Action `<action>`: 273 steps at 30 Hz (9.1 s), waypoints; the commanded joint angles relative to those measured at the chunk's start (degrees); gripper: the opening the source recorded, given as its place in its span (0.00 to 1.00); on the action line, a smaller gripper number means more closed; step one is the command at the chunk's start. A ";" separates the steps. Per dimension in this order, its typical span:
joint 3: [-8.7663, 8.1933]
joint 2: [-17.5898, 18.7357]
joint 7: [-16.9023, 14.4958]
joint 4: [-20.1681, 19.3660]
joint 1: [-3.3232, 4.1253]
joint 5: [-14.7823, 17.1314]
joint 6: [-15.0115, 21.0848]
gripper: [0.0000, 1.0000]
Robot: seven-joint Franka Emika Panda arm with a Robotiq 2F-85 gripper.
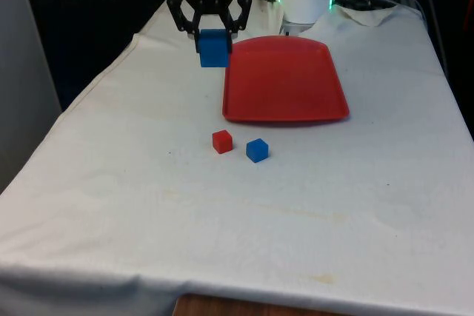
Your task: Pick up the largest block and place it onto the tray.
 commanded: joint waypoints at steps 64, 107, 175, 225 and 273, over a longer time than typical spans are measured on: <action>4.93 -11.40 -0.34 -12.15 1.49 -0.69 16.73 0.00; 11.86 -14.90 0.63 -19.82 1.20 -6.25 23.66 0.00; 26.70 -23.89 -5.44 -42.00 -5.04 -3.38 45.38 0.07; 27.44 -25.78 -4.98 -32.37 -7.79 -3.32 42.17 1.00; 25.27 -17.53 -4.87 -16.21 -13.12 0.69 32.89 1.00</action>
